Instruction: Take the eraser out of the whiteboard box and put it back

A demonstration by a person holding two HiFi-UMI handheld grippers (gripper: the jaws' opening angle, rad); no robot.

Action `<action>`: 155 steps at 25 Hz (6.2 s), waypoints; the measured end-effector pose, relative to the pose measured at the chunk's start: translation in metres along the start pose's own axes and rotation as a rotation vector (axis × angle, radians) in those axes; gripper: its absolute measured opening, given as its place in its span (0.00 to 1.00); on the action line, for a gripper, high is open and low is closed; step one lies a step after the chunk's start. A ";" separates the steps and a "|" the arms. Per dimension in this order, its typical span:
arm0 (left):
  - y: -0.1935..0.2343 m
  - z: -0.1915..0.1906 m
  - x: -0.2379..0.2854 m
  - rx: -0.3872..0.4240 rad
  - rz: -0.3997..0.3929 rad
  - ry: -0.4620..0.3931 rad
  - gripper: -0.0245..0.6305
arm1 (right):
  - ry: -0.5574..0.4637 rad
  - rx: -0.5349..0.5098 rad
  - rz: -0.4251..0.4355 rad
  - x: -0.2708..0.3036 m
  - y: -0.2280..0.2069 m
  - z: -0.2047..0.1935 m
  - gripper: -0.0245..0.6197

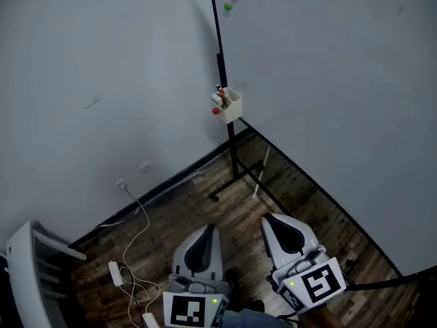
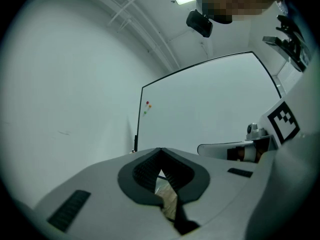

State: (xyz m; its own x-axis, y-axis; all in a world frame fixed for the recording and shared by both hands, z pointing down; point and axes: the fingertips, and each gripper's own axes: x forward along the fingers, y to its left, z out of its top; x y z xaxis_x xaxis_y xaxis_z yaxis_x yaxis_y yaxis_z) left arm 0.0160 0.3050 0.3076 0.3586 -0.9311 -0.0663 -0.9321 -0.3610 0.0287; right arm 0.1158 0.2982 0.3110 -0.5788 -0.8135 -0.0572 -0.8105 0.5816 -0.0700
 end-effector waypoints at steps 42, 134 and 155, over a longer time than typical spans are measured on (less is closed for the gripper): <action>0.174 -0.002 0.306 0.016 0.034 -0.025 0.05 | 0.033 -0.022 -0.051 0.301 -0.167 0.001 0.04; 0.267 -0.019 0.479 -0.045 -0.064 -0.006 0.05 | 0.329 -0.265 -0.009 0.476 -0.231 -0.015 0.23; 0.235 0.009 0.433 -0.010 -0.061 -0.069 0.05 | 0.239 -0.286 0.001 0.433 -0.211 0.018 0.23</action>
State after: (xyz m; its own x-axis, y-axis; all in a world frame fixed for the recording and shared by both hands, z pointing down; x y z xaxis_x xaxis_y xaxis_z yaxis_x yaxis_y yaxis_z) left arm -0.0479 -0.1823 0.2762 0.4103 -0.9016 -0.1369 -0.9078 -0.4181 0.0328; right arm 0.0375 -0.1766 0.2831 -0.5567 -0.8111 0.1793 -0.7828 0.5845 0.2134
